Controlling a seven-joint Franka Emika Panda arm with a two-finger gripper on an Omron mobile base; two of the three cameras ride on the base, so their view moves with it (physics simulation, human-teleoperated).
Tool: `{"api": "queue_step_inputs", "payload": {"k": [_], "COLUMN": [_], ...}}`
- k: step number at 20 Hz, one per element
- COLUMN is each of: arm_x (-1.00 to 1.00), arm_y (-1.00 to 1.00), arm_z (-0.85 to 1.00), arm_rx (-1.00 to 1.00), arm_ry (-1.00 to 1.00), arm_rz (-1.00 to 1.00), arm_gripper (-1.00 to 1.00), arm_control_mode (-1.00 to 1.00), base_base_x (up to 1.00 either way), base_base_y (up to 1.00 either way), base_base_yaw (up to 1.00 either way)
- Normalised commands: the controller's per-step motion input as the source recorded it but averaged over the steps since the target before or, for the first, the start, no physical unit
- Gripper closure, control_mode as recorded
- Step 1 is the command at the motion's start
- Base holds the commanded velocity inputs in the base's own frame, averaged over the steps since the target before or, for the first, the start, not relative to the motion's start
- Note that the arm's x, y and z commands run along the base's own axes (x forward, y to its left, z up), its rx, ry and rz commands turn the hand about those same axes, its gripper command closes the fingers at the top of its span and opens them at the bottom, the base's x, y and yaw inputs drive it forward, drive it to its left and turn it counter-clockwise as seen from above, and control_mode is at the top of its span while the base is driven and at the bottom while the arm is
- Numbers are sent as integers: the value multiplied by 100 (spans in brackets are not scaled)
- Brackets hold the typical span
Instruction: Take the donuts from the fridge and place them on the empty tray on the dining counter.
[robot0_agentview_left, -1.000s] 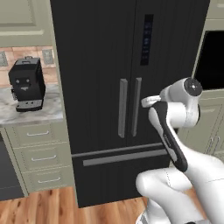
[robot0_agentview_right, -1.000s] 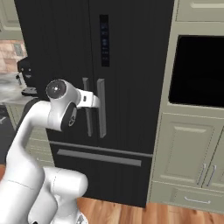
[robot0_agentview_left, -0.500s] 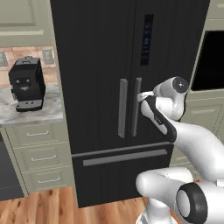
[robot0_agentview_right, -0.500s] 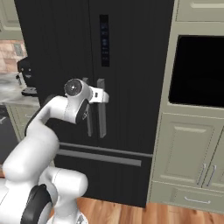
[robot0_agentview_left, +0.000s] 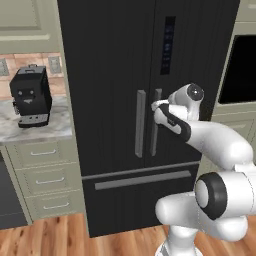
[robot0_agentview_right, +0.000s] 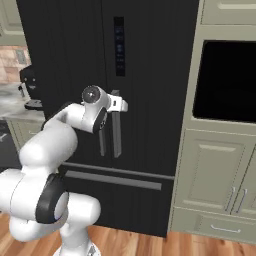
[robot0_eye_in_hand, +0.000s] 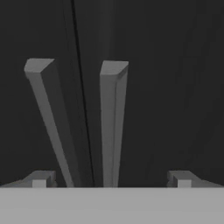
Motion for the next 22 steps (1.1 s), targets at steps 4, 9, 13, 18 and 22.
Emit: {"api": "queue_step_inputs", "payload": {"k": [4, 9, 13, 18, 22], "arm_x": [58, 62, 67, 64, 65], "arm_y": [0, 0, 0, 0, -5], "arm_z": [-37, -24, -14, -20, -30], "arm_rx": [0, 0, 0, 0, 0], "arm_ry": [0, 0, 0, 0, 0], "arm_rz": [0, 0, 0, 0, 0], "arm_gripper": [-100, -100, -100, -100, -100], "arm_control_mode": [-100, -100, -100, -100, -100], "base_base_x": [0, 0, 0, 0, 0], "base_base_y": [0, 0, 0, 0, 0], "base_base_yaw": [0, 0, 0, 0, 0]}}
